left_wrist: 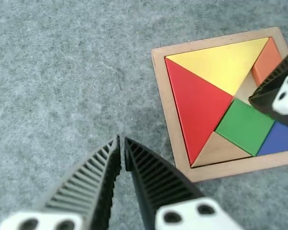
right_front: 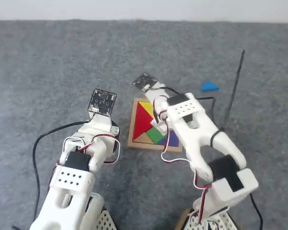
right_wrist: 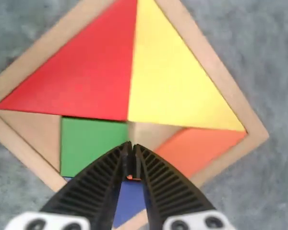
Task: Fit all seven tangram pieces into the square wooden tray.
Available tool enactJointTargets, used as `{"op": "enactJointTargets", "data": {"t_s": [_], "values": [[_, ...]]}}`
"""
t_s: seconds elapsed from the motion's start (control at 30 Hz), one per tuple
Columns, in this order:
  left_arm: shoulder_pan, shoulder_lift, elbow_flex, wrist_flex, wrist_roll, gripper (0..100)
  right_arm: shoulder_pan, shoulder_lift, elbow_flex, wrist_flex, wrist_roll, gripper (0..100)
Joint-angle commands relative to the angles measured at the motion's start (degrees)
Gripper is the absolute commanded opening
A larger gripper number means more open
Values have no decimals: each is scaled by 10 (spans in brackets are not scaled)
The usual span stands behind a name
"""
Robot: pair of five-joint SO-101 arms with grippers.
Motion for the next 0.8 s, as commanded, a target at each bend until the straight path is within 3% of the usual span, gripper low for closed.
{"op": "enactJointTargets", "data": {"t_s": [0.0, 0.2, 0.4, 0.77], "values": [[-2, -16, -27, -10, 4, 12, 4, 4, -17, -15, 31, 13], [-3, -16, -27, -10, 4, 12, 4, 19, -17, -15, 37, 21], [-4, -16, -27, -10, 4, 12, 2, 39, -18, -12, 83, 154], [-4, -16, -27, -10, 4, 12, 3, 36, -41, 9, 83, 162]]}}
